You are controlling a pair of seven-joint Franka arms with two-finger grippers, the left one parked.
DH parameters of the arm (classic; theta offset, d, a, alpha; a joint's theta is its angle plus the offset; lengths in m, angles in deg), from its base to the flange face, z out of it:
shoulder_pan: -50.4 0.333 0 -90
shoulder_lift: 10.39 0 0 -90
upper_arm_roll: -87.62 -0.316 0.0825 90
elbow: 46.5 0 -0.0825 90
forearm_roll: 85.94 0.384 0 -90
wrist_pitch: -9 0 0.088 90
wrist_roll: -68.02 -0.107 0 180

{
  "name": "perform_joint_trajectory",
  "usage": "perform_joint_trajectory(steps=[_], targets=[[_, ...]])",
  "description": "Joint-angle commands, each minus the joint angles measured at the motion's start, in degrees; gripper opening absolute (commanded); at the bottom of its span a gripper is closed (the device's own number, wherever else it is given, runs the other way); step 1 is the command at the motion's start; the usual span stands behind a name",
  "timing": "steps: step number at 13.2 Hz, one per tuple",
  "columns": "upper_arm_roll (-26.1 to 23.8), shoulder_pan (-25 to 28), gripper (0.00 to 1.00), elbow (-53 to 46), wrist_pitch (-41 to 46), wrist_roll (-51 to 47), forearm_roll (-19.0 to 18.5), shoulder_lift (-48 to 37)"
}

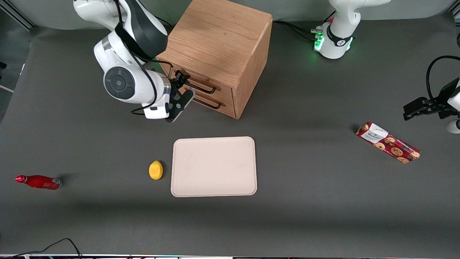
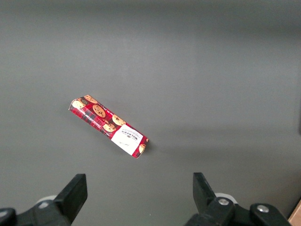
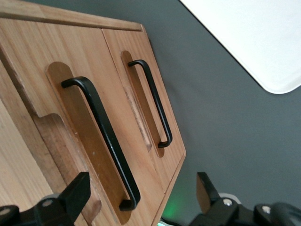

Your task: Open upper drawer

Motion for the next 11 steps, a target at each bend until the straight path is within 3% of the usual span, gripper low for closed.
perform_joint_trajectory(steps=[1, 11], targets=[[-1.16, -0.22, 1.00, 1.86, -2.79, 1.44, 1.60, -0.15], [-3.19, -0.05, 1.00, 3.00, -6.23, 1.35, 1.60, 2.40]])
